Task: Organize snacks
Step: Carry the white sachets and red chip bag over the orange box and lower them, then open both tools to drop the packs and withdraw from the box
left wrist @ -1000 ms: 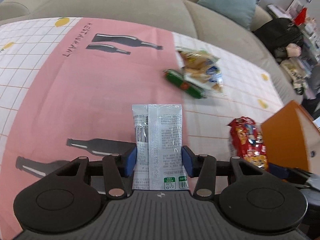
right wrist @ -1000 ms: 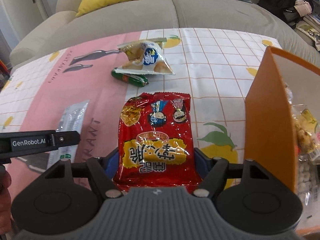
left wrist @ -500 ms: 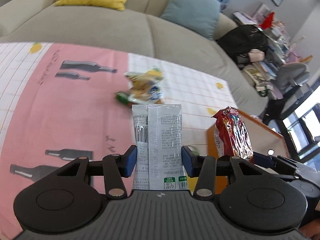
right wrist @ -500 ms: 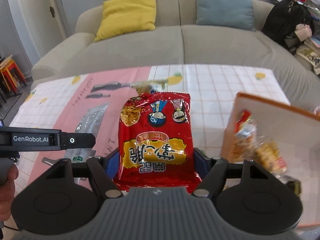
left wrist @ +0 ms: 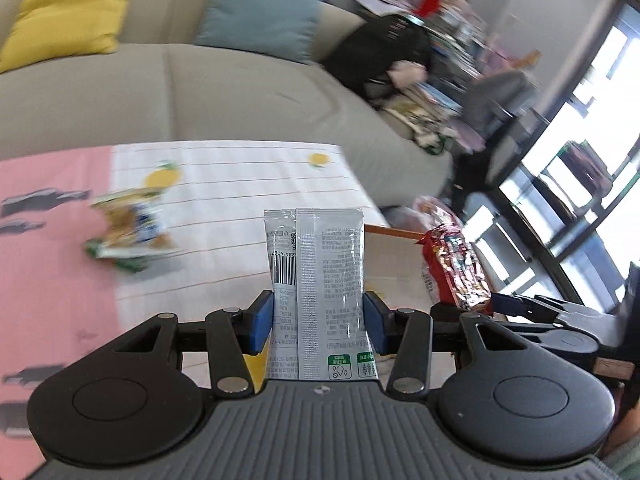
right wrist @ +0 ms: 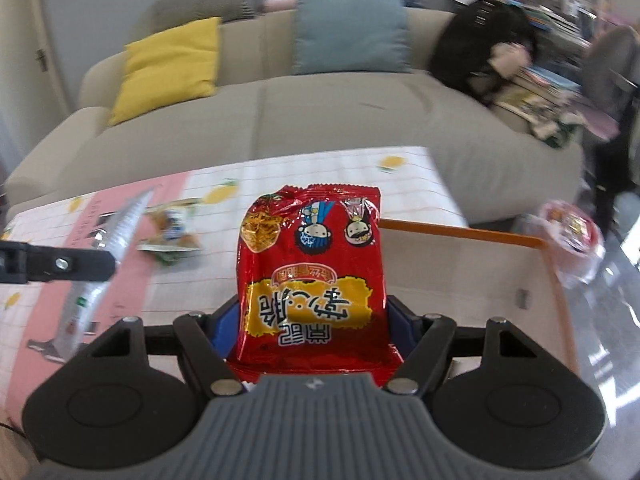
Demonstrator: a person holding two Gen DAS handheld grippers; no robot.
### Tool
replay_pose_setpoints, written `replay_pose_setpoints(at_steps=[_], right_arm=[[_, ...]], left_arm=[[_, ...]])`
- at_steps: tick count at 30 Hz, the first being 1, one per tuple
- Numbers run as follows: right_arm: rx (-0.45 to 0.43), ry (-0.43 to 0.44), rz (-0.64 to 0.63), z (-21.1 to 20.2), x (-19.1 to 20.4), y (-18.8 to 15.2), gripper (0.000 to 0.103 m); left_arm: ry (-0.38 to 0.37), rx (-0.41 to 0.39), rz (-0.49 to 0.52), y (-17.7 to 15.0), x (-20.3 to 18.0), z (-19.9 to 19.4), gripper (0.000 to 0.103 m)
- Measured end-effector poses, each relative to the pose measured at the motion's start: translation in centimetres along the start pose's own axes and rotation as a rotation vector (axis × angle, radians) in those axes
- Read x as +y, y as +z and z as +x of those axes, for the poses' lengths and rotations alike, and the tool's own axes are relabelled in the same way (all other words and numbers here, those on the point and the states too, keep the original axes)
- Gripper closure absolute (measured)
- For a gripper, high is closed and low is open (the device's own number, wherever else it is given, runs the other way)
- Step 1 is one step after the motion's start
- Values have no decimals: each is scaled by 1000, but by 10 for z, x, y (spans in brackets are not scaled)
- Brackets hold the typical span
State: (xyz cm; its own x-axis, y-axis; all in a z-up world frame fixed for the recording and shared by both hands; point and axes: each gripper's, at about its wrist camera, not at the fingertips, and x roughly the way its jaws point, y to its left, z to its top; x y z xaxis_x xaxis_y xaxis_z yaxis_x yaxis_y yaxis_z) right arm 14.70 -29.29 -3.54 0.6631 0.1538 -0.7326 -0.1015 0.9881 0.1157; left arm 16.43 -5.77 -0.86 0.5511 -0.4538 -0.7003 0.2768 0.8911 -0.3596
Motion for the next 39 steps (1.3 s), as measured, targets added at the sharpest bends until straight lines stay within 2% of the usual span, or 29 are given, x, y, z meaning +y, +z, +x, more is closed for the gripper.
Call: replay_pose_setpoints(at_steps=[9,15,23,27,33,37,39], right_arm=[[155,-48,102,31,-74,-1,32],[230,-71,53,53,-93,-10,32],[283,-108,-43,82,-106,-11,32],[320,-118,-87,96,-109,-13,32],[335,-155,-191,107,-99,-15,31],[335,-159,-208,109,-94,-17,30],[332,-166,-203,109,-94,-17,28]], left_arm=[[-92,146,122,16,-61,77,49],[-129,239,163,21,-89,131,49],[-75,376,200,16,-106,190,49],[-15,416,200,14,-106,211,49],[5,440,206,9,-105,222,48],[10,463,206,5,-103,227,47],[13,459,207,3,-102,226,41]])
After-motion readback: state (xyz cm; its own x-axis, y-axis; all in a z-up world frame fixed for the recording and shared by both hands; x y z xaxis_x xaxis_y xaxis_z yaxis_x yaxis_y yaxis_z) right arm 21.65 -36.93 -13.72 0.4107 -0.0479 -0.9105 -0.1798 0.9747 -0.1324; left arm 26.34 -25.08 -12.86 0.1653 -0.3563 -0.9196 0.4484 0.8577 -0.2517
